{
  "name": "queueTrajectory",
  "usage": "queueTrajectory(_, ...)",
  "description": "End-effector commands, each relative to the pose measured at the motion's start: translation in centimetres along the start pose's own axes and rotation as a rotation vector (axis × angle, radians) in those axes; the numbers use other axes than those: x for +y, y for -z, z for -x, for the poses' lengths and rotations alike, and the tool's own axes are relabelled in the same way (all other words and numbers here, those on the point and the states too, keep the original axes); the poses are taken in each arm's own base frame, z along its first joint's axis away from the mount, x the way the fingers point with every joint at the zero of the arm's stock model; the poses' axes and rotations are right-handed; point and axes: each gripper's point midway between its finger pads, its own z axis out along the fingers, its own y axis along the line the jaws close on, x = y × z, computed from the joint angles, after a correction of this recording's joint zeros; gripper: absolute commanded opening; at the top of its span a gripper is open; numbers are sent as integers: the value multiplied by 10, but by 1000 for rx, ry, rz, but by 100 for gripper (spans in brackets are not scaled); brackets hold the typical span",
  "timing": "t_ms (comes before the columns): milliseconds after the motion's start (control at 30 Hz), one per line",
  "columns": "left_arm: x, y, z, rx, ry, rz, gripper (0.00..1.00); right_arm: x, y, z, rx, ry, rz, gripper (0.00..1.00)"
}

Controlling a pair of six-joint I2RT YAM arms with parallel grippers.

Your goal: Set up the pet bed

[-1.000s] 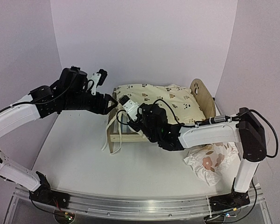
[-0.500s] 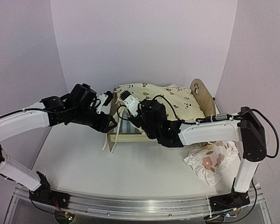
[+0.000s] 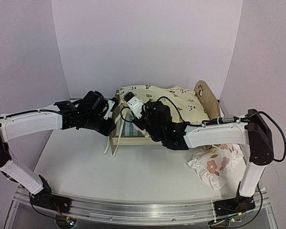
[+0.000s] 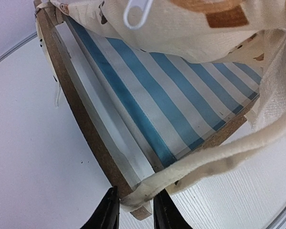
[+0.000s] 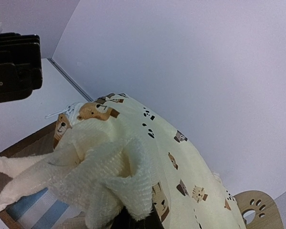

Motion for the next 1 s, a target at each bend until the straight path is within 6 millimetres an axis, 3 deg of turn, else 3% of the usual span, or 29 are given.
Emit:
queueTrajectory(0,0,11,35,-108,10,15,12,-37,11,22,-43,-85,-63,0)
queueTrajectory(133,-6,13,42,-123,3,-15,1,-40,13,23,-43,-87,-66,0)
queueTrajectory(233,-9,16,54,-152,4,-30,0,-42,14,24,-44,-90,-67,0)
queueTrajectory(533,-36,54,120,-319,22,-174,0,-47,16,25,-43,-93,-78,0)
queueTrajectory(967,-51,62,143,-366,55,-252,0,-54,18,24,-35,-92,-92,0)
